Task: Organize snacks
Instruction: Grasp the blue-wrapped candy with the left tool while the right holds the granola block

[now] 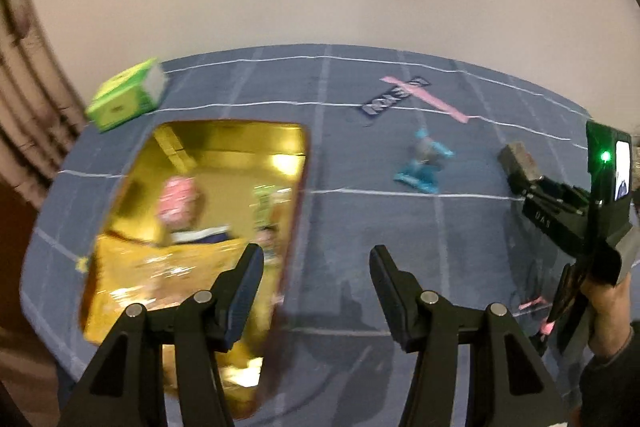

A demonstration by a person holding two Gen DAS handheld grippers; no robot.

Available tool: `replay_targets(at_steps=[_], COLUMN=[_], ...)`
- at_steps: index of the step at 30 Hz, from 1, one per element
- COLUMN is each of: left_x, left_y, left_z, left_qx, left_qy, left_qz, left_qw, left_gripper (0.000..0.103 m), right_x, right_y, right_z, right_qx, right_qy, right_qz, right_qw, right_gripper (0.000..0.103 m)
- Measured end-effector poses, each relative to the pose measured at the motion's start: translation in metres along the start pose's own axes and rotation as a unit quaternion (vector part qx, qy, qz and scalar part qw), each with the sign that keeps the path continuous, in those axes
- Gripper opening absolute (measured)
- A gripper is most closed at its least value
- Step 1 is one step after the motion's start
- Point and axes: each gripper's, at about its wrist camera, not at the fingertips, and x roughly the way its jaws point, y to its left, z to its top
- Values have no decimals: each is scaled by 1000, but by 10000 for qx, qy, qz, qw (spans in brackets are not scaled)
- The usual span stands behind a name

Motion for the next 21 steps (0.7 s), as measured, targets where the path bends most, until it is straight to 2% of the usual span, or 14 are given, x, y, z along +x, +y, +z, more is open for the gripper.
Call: replay_targets(at_steps=[2, 10, 18, 21], left_x=[9, 42, 82, 91], left_y=[-10, -44, -63, -66], left_z=[5, 30, 52, 57], left_qx=[48, 313, 316, 393], left_qy=[-15, 40, 310, 268], left_qz=[-45, -679, -786, -790], left_qw=[10000, 9972, 9959, 9957], left_gripper=[56, 56, 56, 56], right_x=[-3, -14, -12, -12], right_y=[-11, -48, -52, -52], right_z=[-3, -16, -14, -13], right_qx=[47, 230, 332, 338], right_qy=[2, 8, 13, 11], right_qz=[-50, -184, -178, -168], right_qw=[10000, 9996, 9993, 9993], right_gripper=[32, 32, 33, 33])
